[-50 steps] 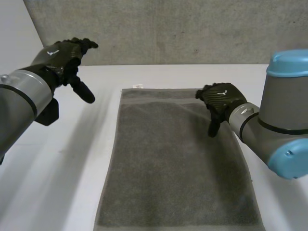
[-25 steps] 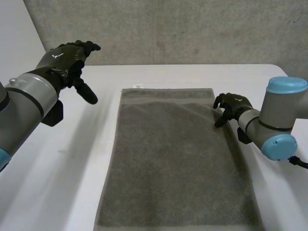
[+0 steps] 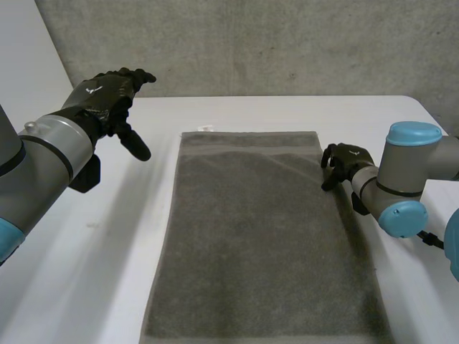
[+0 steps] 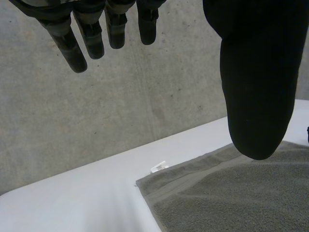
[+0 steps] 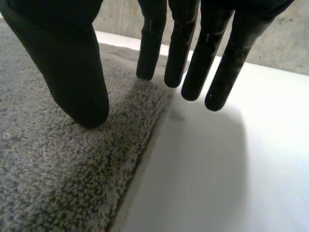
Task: Fold the towel.
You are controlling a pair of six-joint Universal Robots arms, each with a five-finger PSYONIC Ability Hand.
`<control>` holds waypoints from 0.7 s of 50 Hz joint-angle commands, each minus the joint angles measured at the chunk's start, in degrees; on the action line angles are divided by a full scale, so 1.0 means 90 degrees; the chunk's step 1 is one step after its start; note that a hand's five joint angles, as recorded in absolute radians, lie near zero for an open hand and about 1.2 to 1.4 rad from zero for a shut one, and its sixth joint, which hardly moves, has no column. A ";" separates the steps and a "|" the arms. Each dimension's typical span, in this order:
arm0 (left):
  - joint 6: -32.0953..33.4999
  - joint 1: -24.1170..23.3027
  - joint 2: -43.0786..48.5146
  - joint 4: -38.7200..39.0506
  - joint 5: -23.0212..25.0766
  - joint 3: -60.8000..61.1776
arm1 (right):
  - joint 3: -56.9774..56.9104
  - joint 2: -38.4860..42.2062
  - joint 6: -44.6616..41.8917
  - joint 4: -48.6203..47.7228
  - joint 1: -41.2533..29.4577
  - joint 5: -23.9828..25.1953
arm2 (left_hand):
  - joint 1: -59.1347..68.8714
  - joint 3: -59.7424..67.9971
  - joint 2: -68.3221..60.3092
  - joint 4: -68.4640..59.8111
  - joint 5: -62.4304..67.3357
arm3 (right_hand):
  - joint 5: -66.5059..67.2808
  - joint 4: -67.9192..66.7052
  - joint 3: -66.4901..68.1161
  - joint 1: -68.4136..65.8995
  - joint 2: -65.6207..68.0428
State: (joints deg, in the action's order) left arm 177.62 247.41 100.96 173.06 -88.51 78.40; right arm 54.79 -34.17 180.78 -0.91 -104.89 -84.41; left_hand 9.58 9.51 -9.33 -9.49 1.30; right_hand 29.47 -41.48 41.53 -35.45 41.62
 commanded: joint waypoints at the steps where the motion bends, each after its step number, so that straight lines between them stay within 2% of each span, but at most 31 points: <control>1: 0.0001 0.0000 0.0002 -0.0001 0.0000 0.0000 | -0.0043 0.0076 -0.0008 0.0023 0.0004 0.0033 | 0.0052 0.0059 -0.0080 -0.0062 -0.0140 | 0.1220 -0.0997 0.0992 -0.1667 0.0981; 5: 0.0001 -0.0020 -0.0007 -0.0001 0.0000 0.0000 | -0.0043 0.0096 -0.0008 0.0062 0.0004 0.0062 | 0.0052 0.0059 -0.0080 -0.0062 -0.0140 | 0.1758 -0.1535 0.1530 -0.2205 0.1519; 6: 0.0001 -0.0039 -0.0007 -0.0001 0.0000 0.0000 | -0.0043 0.0076 -0.0008 0.0062 0.0004 0.0082 | 0.0052 0.0059 -0.0080 -0.0062 -0.0140 | 0.3002 -0.2778 0.2773 -0.3448 0.2763; 7: 0.0001 -0.0039 -0.0007 -0.0001 0.0000 0.0000 | -0.0043 0.0076 -0.0008 0.0062 0.0004 0.0082 | 0.0052 0.0059 -0.0080 -0.0062 -0.0140 | 0.3014 -0.2791 0.2786 -0.3461 0.2776; 8: 0.0001 -0.0049 -0.0007 -0.0001 0.0000 0.0000 | -0.0024 0.0028 -0.0018 0.0071 -0.0006 0.0101 | 0.0052 0.0059 -0.0080 -0.0062 -0.0140 | 0.4488 -0.4265 0.4260 -0.4935 0.4249; 12: -0.0009 -0.0078 -0.0017 -0.0001 0.0000 0.0000 | 0.0054 -0.0158 -0.0008 0.0081 -0.0006 0.0180 | 0.0052 0.0059 -0.0080 -0.0062 -0.0140 | 0.4503 -0.4280 0.4274 -0.4949 0.4264; 15: 0.0001 -0.0078 -0.0007 -0.0001 0.0000 0.0000 | 0.0201 -0.0481 0.0011 0.0081 -0.0006 0.0492 | 0.0052 0.0059 -0.0080 -0.0062 -0.0140 | 0.4503 -0.4280 0.4274 -0.4949 0.4264; 17: 0.0001 -0.0078 0.0032 0.0009 0.0000 0.0000 | 0.0453 -0.0850 0.0060 0.0110 -0.0016 0.0997 | 0.0047 0.0054 -0.0074 -0.0057 -0.0145 | 0.4503 -0.4280 0.4274 -0.4949 0.4264; 20: 0.0001 -0.0088 0.0051 0.0038 0.0000 -0.0010 | 0.0621 -0.1096 0.0080 0.0150 -0.0065 0.1273 | 0.0047 0.0054 -0.0074 -0.0057 -0.0145 | 0.4503 -0.4280 0.4274 -0.4949 0.4264; 22: 0.0001 -0.0088 0.0265 0.0135 0.0000 -0.0029 | 0.1009 -0.1747 0.0089 0.0334 -0.0094 0.1672 | 0.0070 0.0078 -0.0098 -0.0081 -0.0121 | 0.4503 -0.4280 0.4274 -0.4949 0.4264; 23: 0.0001 -0.0088 0.0266 0.0136 0.0000 -0.0029 | 0.1011 -0.1750 0.0089 0.0335 -0.0094 0.1674 | 0.0070 0.0078 -0.0098 -0.0081 -0.0121 | 0.4503 -0.4280 0.4274 -0.4949 0.4264; 28: 0.0088 -0.0098 0.0948 0.0438 0.0020 -0.0126 | 0.1567 -0.2939 0.0080 0.0472 -0.0133 0.1996 | 0.0108 0.0115 -0.0136 -0.0118 -0.0084 | 0.4503 -0.4280 0.4274 -0.4949 0.4264; 35: 0.0411 -0.0312 0.1768 0.0886 0.0127 -0.0419 | 0.1870 -0.3556 0.0060 0.0764 -0.0669 0.2239 | 0.0126 0.0134 -0.0154 -0.0137 -0.0065 | 0.4503 -0.4280 0.4274 -0.4949 0.4264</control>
State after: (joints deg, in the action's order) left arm 178.57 246.46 109.18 176.81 -88.21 77.21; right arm 68.89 -60.45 181.51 3.61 -106.75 -66.11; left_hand 9.58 9.51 -9.33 -9.49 1.30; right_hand 56.15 -68.29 67.69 -54.39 67.23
